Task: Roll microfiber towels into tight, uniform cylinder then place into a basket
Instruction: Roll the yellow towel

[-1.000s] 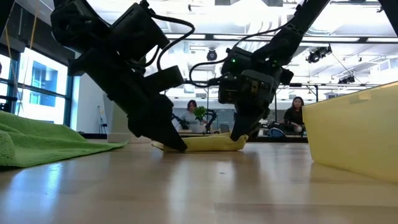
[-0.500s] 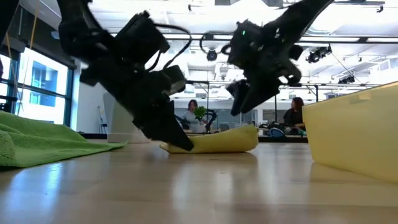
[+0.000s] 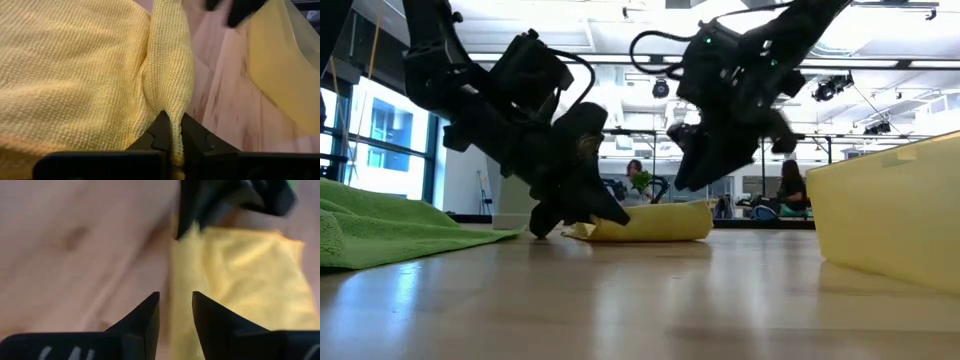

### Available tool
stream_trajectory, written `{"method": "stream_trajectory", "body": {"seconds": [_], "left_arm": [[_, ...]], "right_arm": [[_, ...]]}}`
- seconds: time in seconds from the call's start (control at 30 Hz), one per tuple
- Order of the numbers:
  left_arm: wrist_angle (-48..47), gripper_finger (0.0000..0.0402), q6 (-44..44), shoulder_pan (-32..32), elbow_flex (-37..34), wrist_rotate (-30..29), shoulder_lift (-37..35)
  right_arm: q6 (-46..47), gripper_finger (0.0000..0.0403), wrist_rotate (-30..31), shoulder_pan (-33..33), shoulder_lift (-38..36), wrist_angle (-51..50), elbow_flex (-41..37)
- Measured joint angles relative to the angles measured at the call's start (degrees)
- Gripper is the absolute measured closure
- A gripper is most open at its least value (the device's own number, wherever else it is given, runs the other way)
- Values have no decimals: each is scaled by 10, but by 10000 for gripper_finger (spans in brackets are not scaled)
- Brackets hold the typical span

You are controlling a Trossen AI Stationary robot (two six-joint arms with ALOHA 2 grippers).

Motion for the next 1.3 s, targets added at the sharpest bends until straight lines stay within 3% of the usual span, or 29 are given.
{"method": "stream_trajectory", "body": {"seconds": [0.1, 0.43, 0.53, 0.77, 0.93, 1.1, 1.17, 1.3], "left_arm": [[-10, 393, -10, 0, 1, 0, -1], [-25, 393, -13, -1, 2, -7, -2], [-26, 393, -13, -2, 2, -8, -2], [-27, 392, -13, -2, 2, -15, -2], [-27, 392, -12, -2, 2, -16, -2], [-25, 392, -6, -3, 2, -17, -2], [-23, 392, -4, -3, 1, -17, -2], [-23, 392, 0, -3, 1, -17, -2]], "right_arm": [[0, 308, 30, 9, 10, -5, 0], [13, 328, 34, -5, 16, -53, 0], [21, 325, 23, -19, 14, -109, 0], [46, 325, -9, -29, -51, -172, -3], [106, 325, -50, -29, -130, -19, -125], [213, 325, 40, -20, -186, 355, -307], [223, 325, 51, -9, -187, 486, -355], [189, 321, 55, 2, -173, 579, -386]]}}
